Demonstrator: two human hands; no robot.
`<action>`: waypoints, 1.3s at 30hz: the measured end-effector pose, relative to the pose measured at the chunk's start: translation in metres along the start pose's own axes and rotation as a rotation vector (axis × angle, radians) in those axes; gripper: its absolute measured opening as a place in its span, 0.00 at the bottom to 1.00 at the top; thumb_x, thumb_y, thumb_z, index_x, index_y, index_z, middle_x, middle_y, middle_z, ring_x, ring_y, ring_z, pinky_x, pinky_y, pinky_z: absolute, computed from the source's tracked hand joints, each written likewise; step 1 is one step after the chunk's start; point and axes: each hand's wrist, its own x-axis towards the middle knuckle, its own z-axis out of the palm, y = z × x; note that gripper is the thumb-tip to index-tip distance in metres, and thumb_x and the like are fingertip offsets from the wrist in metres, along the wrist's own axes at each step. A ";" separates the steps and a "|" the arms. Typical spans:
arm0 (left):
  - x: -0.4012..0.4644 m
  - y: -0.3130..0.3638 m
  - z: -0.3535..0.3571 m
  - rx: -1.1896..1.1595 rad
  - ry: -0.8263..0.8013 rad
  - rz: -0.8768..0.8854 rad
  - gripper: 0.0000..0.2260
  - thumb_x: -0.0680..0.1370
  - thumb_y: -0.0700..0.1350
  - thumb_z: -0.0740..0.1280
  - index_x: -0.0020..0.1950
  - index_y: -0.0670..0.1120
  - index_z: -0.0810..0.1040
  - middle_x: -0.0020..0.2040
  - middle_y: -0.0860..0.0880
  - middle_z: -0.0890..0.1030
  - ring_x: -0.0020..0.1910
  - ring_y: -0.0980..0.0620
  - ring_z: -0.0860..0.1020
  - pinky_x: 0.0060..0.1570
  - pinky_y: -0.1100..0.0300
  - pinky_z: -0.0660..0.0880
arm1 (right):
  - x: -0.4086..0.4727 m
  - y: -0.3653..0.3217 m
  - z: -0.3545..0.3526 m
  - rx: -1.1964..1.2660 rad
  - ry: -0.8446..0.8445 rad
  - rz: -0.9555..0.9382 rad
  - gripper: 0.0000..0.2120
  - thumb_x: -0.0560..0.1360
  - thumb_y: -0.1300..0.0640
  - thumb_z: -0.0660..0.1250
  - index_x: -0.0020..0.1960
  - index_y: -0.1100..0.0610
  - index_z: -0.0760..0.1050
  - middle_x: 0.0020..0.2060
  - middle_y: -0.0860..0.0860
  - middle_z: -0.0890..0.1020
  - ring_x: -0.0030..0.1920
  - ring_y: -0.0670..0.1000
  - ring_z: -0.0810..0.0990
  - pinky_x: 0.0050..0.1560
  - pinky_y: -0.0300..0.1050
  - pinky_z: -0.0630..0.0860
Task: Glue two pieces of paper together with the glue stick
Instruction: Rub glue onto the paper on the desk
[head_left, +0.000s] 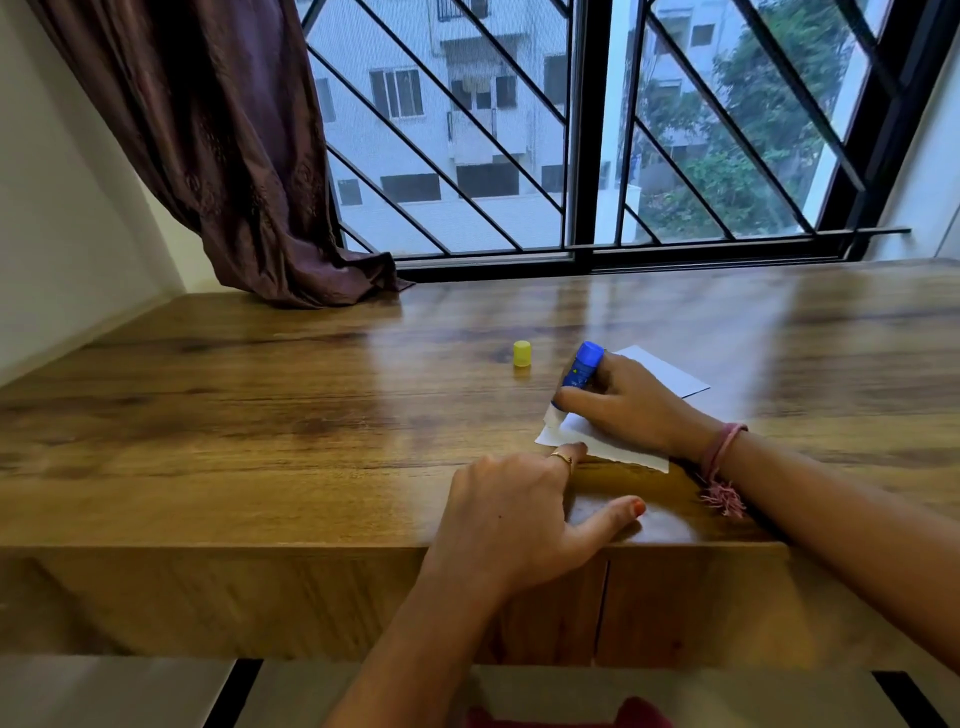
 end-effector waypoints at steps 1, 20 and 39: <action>0.000 0.000 0.000 0.005 -0.005 -0.009 0.37 0.71 0.75 0.46 0.68 0.54 0.71 0.35 0.52 0.78 0.35 0.56 0.74 0.31 0.59 0.66 | 0.000 0.000 0.000 0.001 -0.013 -0.007 0.10 0.69 0.51 0.68 0.41 0.58 0.76 0.31 0.50 0.77 0.32 0.46 0.73 0.36 0.43 0.71; 0.002 0.002 -0.005 -0.011 -0.007 -0.033 0.35 0.71 0.75 0.49 0.68 0.55 0.72 0.38 0.51 0.81 0.38 0.52 0.79 0.33 0.59 0.66 | 0.012 0.006 -0.016 0.123 0.035 -0.036 0.04 0.72 0.61 0.70 0.43 0.62 0.79 0.30 0.53 0.76 0.30 0.47 0.72 0.34 0.42 0.69; 0.003 0.000 -0.002 -0.002 -0.050 -0.044 0.37 0.70 0.76 0.47 0.70 0.56 0.70 0.34 0.53 0.73 0.36 0.55 0.74 0.33 0.59 0.66 | 0.014 0.009 -0.012 -0.076 -0.031 -0.116 0.06 0.71 0.56 0.71 0.41 0.60 0.80 0.25 0.44 0.71 0.26 0.42 0.67 0.30 0.35 0.63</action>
